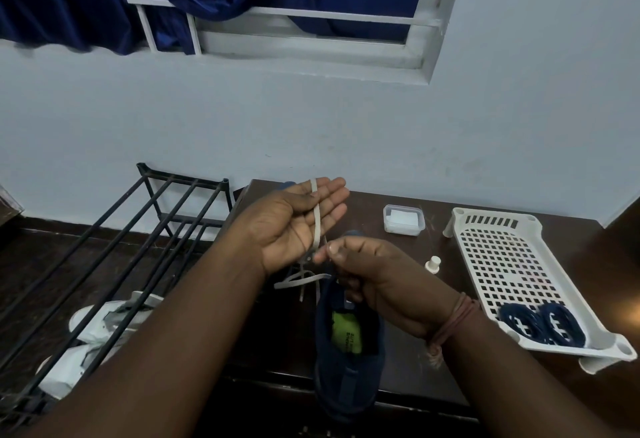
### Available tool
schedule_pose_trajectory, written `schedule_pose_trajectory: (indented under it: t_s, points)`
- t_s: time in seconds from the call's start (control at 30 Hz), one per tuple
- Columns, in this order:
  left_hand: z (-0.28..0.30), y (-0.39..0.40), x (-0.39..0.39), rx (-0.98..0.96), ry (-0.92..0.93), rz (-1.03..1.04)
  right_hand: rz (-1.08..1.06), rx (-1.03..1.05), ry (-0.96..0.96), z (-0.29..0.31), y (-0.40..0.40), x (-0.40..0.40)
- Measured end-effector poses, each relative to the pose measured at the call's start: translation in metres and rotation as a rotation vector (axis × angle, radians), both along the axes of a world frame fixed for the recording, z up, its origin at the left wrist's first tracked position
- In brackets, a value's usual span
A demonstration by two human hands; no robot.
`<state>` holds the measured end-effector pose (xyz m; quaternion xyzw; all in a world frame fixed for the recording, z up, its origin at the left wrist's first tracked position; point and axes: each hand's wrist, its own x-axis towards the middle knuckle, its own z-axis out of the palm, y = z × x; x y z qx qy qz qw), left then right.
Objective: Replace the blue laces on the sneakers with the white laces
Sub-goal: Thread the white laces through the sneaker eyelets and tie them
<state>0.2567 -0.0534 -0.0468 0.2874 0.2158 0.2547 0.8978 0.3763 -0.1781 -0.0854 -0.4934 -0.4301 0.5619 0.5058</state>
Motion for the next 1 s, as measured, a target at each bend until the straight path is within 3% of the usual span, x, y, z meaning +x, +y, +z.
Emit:
schedule_pose_trajectory:
  t_s: [0.13, 0.27, 0.5, 0.63, 0.73, 0.77, 0.83, 0.87, 0.9, 1.0]
  points:
    - [0.003, -0.005, 0.001, -0.038, -0.096, 0.016, -0.177, -0.033, -0.075, -0.005, 0.006, 0.0]
    - [0.002, -0.007, 0.005, -0.065, -0.11, 0.0, -0.106, 0.001, -0.222, -0.008, 0.003, 0.002]
    - [-0.017, 0.036, -0.01, -0.333, -0.029, 0.401, -0.159, -0.116, -0.203, 0.0, -0.005, 0.032]
    - [-0.016, 0.026, -0.005, -0.3, 0.143, 0.402, -0.295, -0.315, -0.541, -0.015, -0.01, 0.052]
    - [-0.011, 0.002, 0.007, -0.024, 0.442, 0.252, -0.398, -0.309, -0.613, -0.021, -0.005, 0.049]
    - [-0.014, -0.005, 0.009, 0.275, 0.663, 0.148, -0.405, -0.295, -0.579, -0.018, -0.004, 0.045]
    - [-0.024, -0.016, 0.011, 1.094, 1.099, -0.059, -0.365, -0.242, -0.519, -0.011, -0.001, 0.035]
    - [-0.031, -0.019, 0.01, 1.374, 1.103, -0.017, -0.317, -0.203, -0.512, -0.006, -0.002, 0.03]
    - [-0.032, -0.024, 0.008, 1.458, 0.999, 0.002, -0.268, -0.16, -0.506, -0.001, -0.003, 0.026]
    - [-0.035, -0.024, 0.009, 1.485, 0.723, -0.163, -0.242, -0.062, -0.406, 0.008, -0.007, 0.02]
